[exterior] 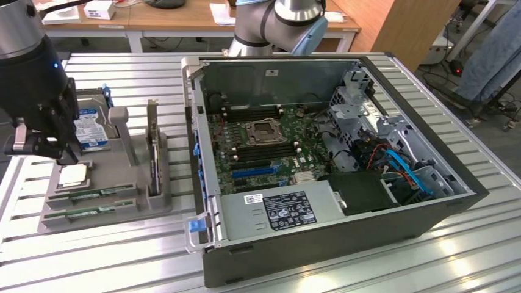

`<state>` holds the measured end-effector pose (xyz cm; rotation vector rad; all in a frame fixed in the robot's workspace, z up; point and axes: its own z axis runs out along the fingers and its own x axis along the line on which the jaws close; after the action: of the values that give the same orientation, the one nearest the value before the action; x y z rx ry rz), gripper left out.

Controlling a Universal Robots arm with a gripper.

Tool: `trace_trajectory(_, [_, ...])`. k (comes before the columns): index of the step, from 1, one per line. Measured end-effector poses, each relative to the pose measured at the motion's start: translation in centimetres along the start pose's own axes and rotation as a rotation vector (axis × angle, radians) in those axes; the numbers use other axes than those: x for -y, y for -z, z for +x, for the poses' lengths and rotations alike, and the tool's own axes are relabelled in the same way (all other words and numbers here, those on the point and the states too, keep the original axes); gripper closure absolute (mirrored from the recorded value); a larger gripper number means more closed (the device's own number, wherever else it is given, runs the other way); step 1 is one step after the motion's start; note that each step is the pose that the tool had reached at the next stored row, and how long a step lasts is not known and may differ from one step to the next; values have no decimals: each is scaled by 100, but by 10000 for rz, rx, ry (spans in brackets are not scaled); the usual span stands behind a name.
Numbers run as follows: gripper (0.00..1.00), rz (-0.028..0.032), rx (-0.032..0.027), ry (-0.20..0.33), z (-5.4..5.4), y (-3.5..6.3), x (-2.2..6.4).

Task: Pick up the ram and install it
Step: 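Pick up the ram and move it above insertion slot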

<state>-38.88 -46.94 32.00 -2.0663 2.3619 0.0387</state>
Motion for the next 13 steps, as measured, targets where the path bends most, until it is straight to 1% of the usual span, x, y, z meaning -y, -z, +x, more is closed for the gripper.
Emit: trace_trajectory(13, [71, 0, 0, 0, 3, -139, 2])
